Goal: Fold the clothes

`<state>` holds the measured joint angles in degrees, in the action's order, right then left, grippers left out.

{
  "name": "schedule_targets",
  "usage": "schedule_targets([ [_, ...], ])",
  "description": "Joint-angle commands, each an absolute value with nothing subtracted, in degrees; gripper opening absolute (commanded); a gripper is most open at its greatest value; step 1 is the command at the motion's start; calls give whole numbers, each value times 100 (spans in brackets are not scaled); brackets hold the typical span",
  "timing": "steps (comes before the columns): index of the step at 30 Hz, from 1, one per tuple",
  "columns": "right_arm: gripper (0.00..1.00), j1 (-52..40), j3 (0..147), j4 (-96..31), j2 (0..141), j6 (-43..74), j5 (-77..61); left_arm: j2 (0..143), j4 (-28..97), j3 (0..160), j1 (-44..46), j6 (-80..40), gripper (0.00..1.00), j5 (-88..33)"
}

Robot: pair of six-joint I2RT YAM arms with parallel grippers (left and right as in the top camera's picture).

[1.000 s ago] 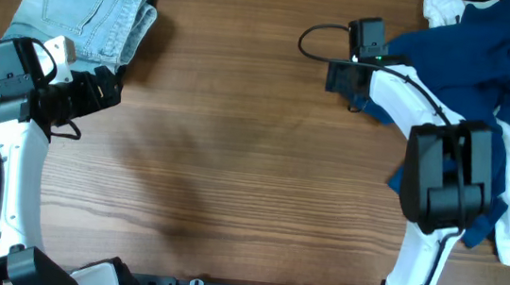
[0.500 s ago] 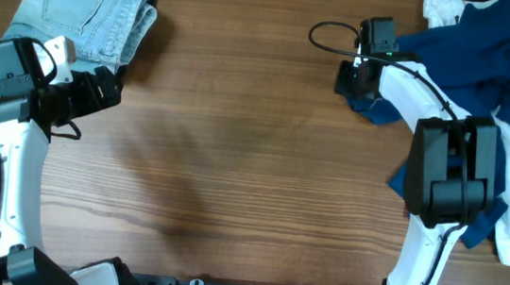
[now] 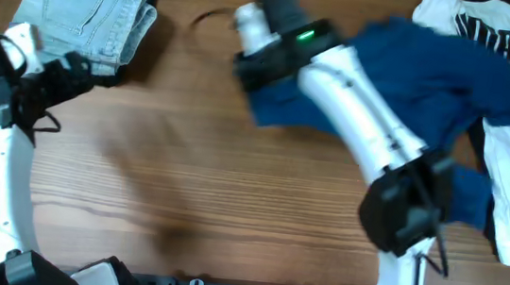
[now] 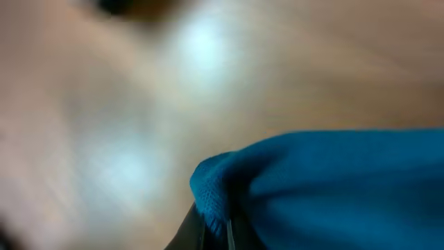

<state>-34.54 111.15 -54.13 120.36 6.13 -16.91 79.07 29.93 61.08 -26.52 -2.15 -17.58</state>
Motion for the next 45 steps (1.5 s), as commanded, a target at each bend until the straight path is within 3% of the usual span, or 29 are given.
schedule_targets([
  [1,4,-4547,11187,-5387,12001,489,-2606,7800,2954,6195,-3089,-373,100,-1645],
  [8,6,-5647,11192,-6025,11985,276,-3094,7800,2954,6195,-3301,-370,100,-1645],
  [9,24,-5627,11192,-6099,11968,301,-3092,7800,2956,6195,-3301,-370,100,-1647],
  [12,58,-5196,11192,-6106,11784,412,-3089,7800,2958,6195,-3295,-370,100,-1684],
  [16,78,-4088,11192,-6088,11408,473,-2473,7800,2954,6195,-3168,-364,100,-2040],
  [22,80,-2257,11190,-6073,11338,469,-1737,8036,2746,6195,-1540,185,100,-1820],
  [29,81,-1100,11172,-6075,11347,377,-1660,9627,1142,6202,513,274,100,-1227],
  [34,82,-1000,11163,-6062,11347,298,-1393,10844,443,6598,810,185,100,-1188],
  [39,84,-1000,11163,-6066,11380,298,-1367,11852,740,7695,840,169,99,-1184],
  [45,84,-1000,11161,-6064,11402,298,-1286,12313,1227,8101,1085,259,88,-454],
])
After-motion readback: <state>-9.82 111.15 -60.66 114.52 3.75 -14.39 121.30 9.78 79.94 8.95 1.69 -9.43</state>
